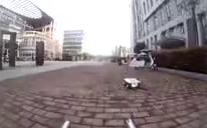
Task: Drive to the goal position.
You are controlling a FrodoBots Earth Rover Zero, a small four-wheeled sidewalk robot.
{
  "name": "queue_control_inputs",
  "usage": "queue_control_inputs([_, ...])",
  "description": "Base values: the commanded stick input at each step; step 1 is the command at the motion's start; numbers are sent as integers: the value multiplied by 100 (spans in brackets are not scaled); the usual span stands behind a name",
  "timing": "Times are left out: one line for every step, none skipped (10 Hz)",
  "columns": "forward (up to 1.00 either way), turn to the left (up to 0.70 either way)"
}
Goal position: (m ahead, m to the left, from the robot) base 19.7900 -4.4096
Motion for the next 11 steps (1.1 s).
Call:
queue_control_inputs([70,-14])
queue_control_inputs([70,-14])
queue_control_inputs([70,-14])
queue_control_inputs([70,-14])
queue_control_inputs([70,-14])
queue_control_inputs([70,-14])
queue_control_inputs([70,-14])
queue_control_inputs([70,-14])
queue_control_inputs([70,-14])
queue_control_inputs([70,-14])
queue_control_inputs([70,-7])
